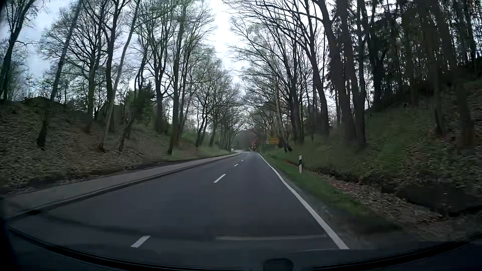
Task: Follow the waypoints while adhering to traffic rules and regulations
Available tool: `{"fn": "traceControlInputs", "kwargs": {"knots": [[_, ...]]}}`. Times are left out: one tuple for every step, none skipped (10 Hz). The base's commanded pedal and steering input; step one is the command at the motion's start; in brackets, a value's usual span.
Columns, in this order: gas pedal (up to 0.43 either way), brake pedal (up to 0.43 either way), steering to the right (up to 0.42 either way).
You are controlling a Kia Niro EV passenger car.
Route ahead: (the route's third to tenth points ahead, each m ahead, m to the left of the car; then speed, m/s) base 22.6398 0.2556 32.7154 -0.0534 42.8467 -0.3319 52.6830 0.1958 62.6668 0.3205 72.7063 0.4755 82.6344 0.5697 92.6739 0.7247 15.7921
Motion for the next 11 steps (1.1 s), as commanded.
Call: {"fn": "traceControlInputs", "kwargs": {"knots": [[0.067,0.006,0.0],[0.067,0.0,0.0],[0.067,0.006,0.001],[0.067,0.0,0.001],[0.067,0.0,0.0],[0.067,0.006,0.0],[0.067,0.0,0.0],[0.067,0.006,0.0],[0.067,0.006,-0.001],[0.067,0.0,0.0],[0.067,0.006,-0.001]]}}
